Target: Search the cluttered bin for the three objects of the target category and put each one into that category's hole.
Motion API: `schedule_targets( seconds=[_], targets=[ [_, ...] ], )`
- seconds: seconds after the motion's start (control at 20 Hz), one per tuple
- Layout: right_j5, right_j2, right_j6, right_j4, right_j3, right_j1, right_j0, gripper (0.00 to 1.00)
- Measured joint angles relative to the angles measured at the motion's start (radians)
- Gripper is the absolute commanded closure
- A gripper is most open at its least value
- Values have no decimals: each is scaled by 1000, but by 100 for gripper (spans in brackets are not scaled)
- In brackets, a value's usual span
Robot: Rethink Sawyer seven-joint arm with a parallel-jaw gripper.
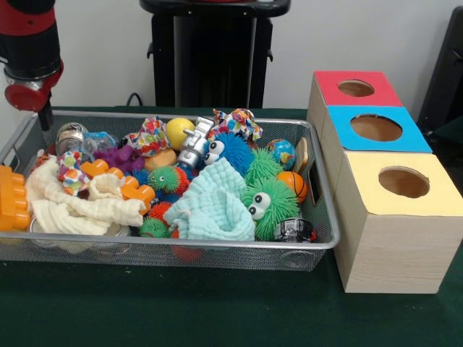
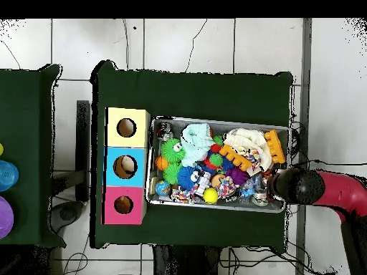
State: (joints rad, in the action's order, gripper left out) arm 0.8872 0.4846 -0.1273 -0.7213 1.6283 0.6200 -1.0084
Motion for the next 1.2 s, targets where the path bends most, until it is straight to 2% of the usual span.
schedule_targets(
  seconds=[0.55,0.6,0.9,1.2],
  targets=[
    [0,12,0,11,0,10,11,100],
    [0,12,0,10,0,10,12,0],
    [0,21,2,0,0,3,10,0],
    [0,49,37,-48,-8,-34,3,0]
  ],
)
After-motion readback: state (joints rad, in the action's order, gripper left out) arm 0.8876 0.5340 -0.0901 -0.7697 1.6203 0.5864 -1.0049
